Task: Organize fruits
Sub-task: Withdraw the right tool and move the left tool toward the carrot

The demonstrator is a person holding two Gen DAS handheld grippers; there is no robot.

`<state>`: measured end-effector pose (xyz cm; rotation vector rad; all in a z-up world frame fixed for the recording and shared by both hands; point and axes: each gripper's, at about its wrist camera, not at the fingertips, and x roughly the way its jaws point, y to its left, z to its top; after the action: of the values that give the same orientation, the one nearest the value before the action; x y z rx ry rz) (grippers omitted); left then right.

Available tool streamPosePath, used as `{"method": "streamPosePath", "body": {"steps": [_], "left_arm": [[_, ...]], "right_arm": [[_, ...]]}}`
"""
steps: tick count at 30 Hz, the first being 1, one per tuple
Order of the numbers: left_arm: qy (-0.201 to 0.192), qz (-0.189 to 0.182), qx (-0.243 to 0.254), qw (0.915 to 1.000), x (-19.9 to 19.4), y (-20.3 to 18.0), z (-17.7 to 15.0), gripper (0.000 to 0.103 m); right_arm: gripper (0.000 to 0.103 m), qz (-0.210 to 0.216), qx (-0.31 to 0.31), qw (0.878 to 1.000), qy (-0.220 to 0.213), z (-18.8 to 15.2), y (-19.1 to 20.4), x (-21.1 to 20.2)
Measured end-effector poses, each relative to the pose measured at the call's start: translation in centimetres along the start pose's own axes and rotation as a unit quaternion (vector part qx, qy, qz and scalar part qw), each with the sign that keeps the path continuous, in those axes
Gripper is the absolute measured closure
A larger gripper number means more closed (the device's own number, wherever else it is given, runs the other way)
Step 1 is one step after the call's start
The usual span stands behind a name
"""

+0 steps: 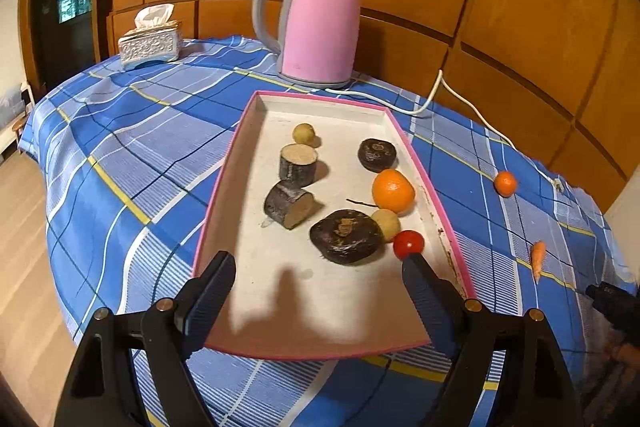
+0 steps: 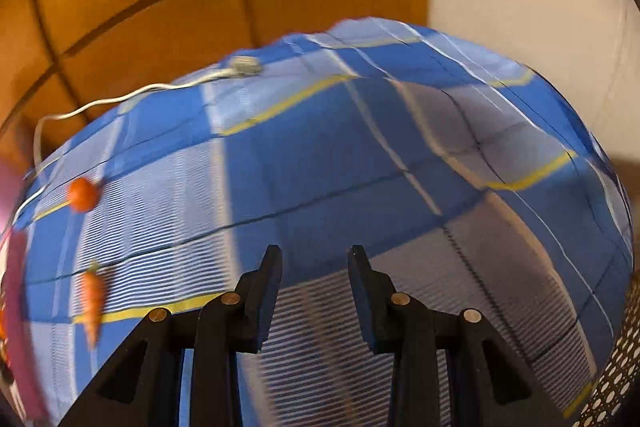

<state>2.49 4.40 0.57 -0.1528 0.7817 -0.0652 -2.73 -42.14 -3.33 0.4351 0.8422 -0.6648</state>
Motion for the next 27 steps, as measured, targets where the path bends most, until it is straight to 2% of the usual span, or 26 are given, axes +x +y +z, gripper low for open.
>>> {"method": "streamPosePath", "body": {"steps": [3,5,7,10,19,23,27], "left_arm": [[0.002,-0.009,0.014,0.9999,0.2,-0.8,0.3,0.017],[0.002,-0.016,0.024,0.9996,0.3,-1.5,0.5,0.017],[0.002,-0.026,0.033,0.9991,0.4,-2.2,0.8,0.017],[0.002,-0.040,0.049,0.9980,0.6,-3.6,1.4,0.017],[0.011,-0.092,0.089,0.9917,1.3,-8.5,2.4,0.017],[0.021,-0.127,0.116,0.9848,1.7,-11.9,2.6,0.017],[0.032,-0.147,0.137,0.9792,2.1,-14.6,2.2,0.017]], "right_arm": [[0.068,-0.011,-0.003,1.000,-0.009,-0.2,-0.3,0.2],[0.059,-0.014,-0.012,1.000,-0.016,-0.4,-0.1,0.5],[0.055,-0.019,-0.028,0.999,-0.027,-0.8,0.5,0.5],[0.052,-0.026,-0.039,0.998,-0.032,-1.1,0.9,0.6],[0.049,-0.029,-0.043,0.998,-0.037,-1.1,1.2,1.0],[0.049,-0.028,-0.042,0.998,-0.038,-1.1,1.2,1.0],[0.048,-0.026,-0.041,0.998,-0.039,-1.1,1.1,1.0]]}}
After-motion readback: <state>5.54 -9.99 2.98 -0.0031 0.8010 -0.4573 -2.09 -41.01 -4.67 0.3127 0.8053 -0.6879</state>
